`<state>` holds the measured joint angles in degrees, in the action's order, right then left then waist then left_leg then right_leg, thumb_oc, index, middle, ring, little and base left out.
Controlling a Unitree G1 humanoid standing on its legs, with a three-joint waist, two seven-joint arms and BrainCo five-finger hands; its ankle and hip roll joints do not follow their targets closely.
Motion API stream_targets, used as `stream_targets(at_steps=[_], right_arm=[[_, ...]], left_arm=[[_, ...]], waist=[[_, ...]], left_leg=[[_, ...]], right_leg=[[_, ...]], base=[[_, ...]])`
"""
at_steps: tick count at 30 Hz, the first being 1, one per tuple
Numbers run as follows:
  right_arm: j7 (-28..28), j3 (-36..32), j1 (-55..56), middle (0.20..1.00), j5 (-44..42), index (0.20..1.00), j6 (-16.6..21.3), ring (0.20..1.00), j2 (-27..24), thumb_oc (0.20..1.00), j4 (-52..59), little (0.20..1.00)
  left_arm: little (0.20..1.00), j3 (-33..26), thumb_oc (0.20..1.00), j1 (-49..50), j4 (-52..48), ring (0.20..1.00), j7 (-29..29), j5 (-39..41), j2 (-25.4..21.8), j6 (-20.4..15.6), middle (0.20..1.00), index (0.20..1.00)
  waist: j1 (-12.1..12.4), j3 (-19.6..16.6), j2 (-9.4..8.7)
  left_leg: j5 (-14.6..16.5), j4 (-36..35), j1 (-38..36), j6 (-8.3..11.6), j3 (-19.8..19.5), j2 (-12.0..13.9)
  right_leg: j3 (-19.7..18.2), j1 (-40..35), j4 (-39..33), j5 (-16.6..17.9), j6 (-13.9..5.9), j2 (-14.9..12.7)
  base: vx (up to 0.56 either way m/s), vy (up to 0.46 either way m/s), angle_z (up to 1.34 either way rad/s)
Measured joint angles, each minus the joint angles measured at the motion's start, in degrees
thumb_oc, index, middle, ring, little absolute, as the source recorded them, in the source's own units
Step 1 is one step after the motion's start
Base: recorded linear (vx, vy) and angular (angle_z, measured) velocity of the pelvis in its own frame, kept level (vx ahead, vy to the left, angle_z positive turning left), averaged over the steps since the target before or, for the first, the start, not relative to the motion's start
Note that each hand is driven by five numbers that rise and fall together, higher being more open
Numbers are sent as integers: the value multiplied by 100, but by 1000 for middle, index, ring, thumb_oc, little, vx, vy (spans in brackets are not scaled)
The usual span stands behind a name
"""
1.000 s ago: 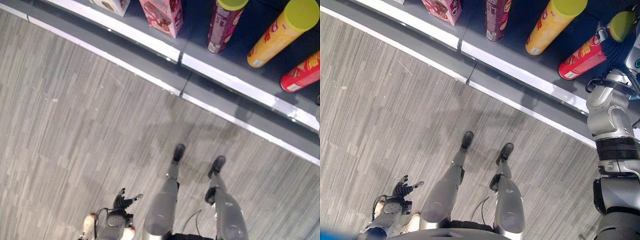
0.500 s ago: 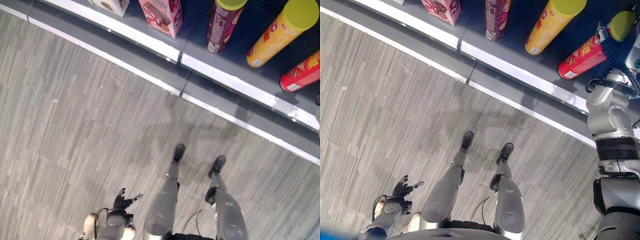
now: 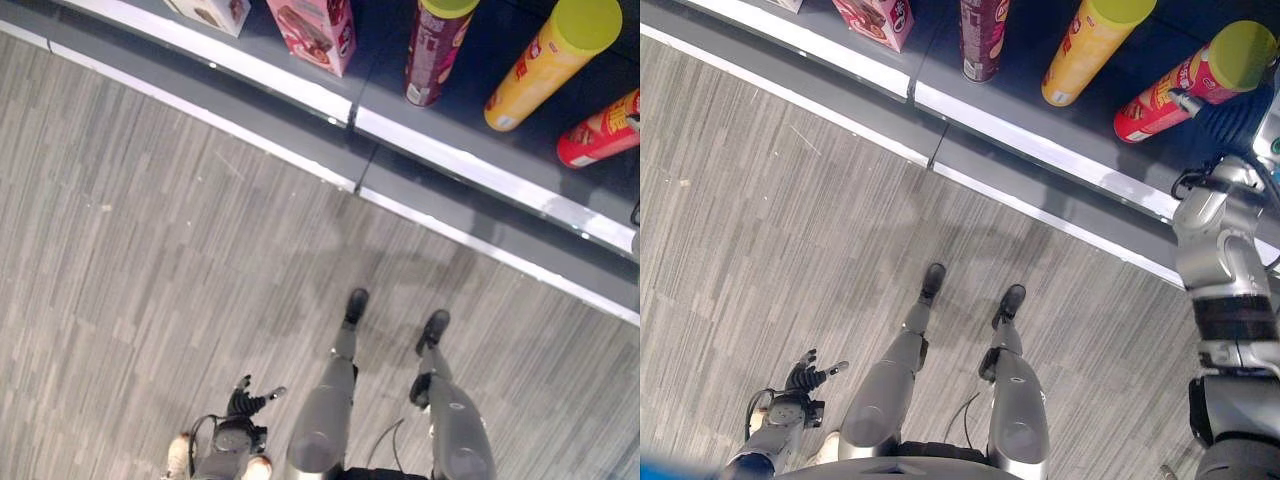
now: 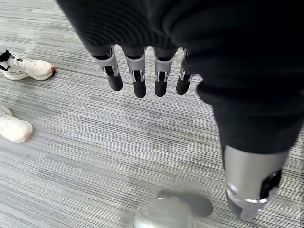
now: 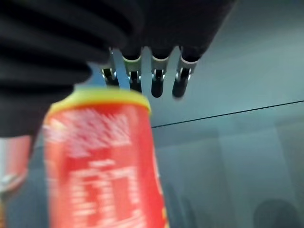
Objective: Put the goods on the table back onto the shelves and tidy them up.
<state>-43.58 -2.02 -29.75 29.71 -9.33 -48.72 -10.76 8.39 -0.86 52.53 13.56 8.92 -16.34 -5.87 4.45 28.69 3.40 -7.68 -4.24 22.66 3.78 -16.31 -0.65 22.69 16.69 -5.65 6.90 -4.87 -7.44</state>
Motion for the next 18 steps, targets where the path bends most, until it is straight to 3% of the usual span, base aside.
stream_targets(at_steps=[4, 12, 14, 18], right_arm=[[-20, -302, 419, 1000, 177, 1000, 19, 1000, 354, 1000, 648, 1000], [-100, -336, 780, 1000, 195, 1000, 188, 1000, 433, 1000, 1179, 1000], [-71, -357, 914, 1000, 195, 1000, 252, 1000, 438, 1000, 1468, 1000], [178, -372, 1151, 1000, 166, 1000, 468, 1000, 516, 1000, 1596, 1000]], left_arm=[[1000, -50, 1000, -18, -1, 1000, 55, -2, 103, 27, 1000, 1000], [1000, -49, 1000, -73, 61, 1000, 173, -8, 179, 111, 1000, 1000], [1000, -148, 1000, -135, 237, 1000, 174, -13, 185, 161, 1000, 1000], [1000, -326, 1000, -170, 277, 1000, 178, -26, 144, 197, 1000, 1000]], waist=[[-56, -1, 2], [-178, -6, -29], [-241, -10, -96], [-309, -149, -406]], left_leg=[[-41, -46, -11, 12, -7, 8], [-70, -76, -129, 9, -5, 13], [-69, -78, -241, 10, -3, 12], [-21, -81, -409, 60, 58, 21]], right_leg=[[5, -1, 0, 15, 4, 3], [1, -119, 1, 65, 17, -2], [-4, -233, 2, 69, 18, -8], [-89, -371, 1, 67, 16, -12]], base=[[0, 0, 0], [2, 12, 0], [19, 44, 1], [31, 39, -6]])
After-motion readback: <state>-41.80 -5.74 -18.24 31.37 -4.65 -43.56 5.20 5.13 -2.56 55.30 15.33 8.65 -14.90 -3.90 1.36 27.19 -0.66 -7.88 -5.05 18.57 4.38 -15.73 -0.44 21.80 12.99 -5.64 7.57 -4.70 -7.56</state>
